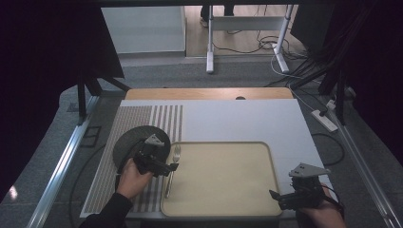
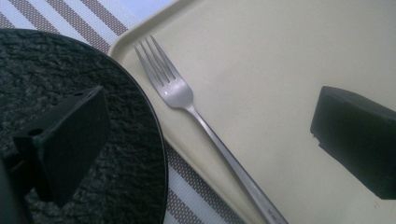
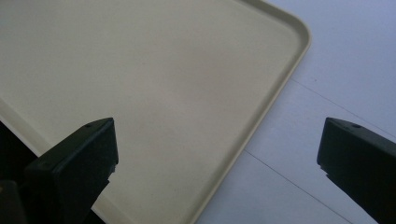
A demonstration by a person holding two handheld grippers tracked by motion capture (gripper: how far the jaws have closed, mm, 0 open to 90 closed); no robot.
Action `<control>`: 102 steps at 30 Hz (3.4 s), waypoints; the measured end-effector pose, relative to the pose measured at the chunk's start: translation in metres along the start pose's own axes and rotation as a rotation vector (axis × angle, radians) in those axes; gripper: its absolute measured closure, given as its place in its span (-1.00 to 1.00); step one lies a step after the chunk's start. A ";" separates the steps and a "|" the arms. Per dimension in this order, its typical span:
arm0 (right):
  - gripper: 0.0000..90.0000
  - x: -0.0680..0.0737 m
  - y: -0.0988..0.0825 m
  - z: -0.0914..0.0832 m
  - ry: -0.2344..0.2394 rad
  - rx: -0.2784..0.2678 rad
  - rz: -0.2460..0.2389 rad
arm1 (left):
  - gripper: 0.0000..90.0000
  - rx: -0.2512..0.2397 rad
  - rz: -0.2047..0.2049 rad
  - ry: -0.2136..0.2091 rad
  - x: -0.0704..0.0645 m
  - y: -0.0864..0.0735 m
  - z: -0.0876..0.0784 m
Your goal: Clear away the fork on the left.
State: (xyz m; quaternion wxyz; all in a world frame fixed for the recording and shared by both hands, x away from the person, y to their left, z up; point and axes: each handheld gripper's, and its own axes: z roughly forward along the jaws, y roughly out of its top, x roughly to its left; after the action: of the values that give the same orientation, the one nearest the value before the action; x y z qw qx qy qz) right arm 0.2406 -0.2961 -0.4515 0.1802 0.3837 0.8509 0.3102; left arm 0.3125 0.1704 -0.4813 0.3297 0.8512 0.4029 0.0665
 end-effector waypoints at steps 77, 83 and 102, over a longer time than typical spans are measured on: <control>-1.00 -0.001 -0.001 -0.002 -0.011 -0.017 0.014 | -1.00 -0.120 -0.194 0.051 0.004 -0.097 -0.082; -1.00 -0.001 -0.001 -0.002 -0.012 -0.017 0.016 | -1.00 -0.127 -0.212 0.052 0.005 -0.107 -0.088; -1.00 -0.001 -0.001 -0.002 -0.017 -0.020 0.021 | -1.00 -0.138 -0.239 0.097 0.002 -0.123 -0.102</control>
State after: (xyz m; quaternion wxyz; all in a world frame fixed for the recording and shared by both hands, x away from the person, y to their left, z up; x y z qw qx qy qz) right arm 0.2398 -0.2983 -0.4506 0.1878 0.3934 0.8422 0.3173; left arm 0.1960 0.2799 -0.4778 0.3730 0.7683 0.5113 0.0956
